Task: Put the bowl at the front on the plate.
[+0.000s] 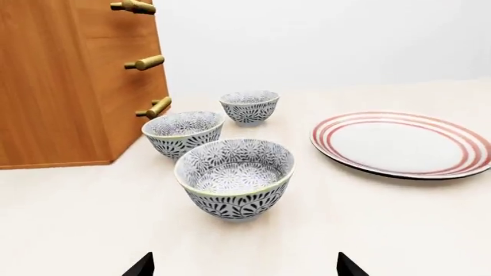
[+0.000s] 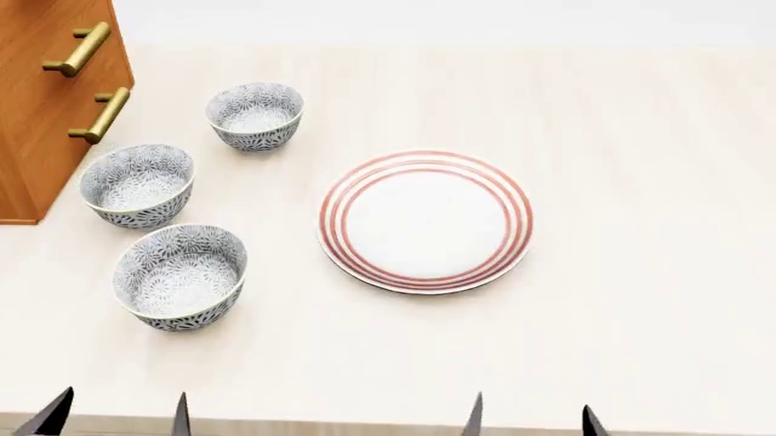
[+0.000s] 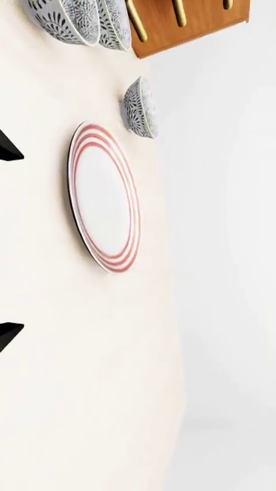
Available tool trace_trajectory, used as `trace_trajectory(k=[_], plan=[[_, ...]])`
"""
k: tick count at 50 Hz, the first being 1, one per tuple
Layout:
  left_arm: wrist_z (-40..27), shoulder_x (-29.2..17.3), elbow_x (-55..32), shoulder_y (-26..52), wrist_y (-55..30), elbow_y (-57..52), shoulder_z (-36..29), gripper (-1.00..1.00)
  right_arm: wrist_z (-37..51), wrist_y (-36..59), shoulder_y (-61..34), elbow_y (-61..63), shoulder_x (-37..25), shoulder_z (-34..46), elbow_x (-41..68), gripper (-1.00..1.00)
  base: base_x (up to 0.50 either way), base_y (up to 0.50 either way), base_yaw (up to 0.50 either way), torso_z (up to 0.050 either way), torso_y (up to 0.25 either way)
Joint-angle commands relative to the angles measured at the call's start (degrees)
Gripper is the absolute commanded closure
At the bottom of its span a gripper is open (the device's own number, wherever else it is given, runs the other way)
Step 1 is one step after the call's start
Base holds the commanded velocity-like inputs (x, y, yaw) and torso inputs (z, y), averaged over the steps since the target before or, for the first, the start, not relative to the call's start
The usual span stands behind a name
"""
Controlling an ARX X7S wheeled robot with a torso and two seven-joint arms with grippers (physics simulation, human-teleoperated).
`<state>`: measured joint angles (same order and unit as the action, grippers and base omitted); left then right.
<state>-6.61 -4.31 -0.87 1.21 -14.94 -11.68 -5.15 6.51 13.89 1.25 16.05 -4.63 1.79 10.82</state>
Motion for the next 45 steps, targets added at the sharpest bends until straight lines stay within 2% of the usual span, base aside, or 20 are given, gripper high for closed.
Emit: trace_trajectory(k=[1,12,18,29,33,36,41,45], plan=[[-0.98,-0.95,-1.10,1.67,-10.37,-11.09,-0.62,-1.00,3.96,15.95,-1.38,15.12,-3.02,0.68,3.14,-1.00,0.00,0.00,0.00,0.000,0.000],[-1.09,-1.94,-2.61,6.67,-21.47,-20.97,-1.78,-1.00,7.64,35.90,-8.35,30.03,-6.58,-1.90,8.31,-1.00,0.00,0.00,0.00,0.000,0.000],[-0.85,-1.55,-5.20,10.55,-28.70,-25.07,-1.09,-1.00,9.05,43.66,-12.58,34.90,-7.04,-4.30,11.38,-1.00,0.00,0.00,0.00,0.000,0.000],[-1.42,-1.21,-8.26,20.07,-41.81,-33.53,-0.15,-1.00,11.37,65.99,-27.93,43.37,-7.11,-10.31,20.61,-1.00,0.00,0.00,0.00,0.000,0.000],[-1.69,-0.47,-9.80,24.49,-47.32,-35.36,0.97,-1.00,15.50,71.73,-34.55,43.84,-7.93,-13.54,29.28,-1.00,0.00,0.00,0.00,0.000,0.000],[-1.71,0.29,-11.25,27.48,-51.34,-36.41,1.78,-1.00,20.09,75.92,-39.74,43.63,-8.62,-16.32,37.19,-1.00,0.00,0.00,0.00,0.000,0.000],[-2.41,1.04,-12.76,33.67,-57.92,-38.61,2.52,-1.00,43.37,75.88,-48.24,36.46,-15.05,-17.96,65.98,-1.00,0.00,0.00,0.00,0.000,0.000],[-3.31,1.00,-13.12,37.90,-61.15,-39.48,2.19,-1.00,54.52,74.63,-53.12,32.27,-18.17,-15.64,77.86,-1.00,0.00,0.00,0.00,0.000,0.000]])
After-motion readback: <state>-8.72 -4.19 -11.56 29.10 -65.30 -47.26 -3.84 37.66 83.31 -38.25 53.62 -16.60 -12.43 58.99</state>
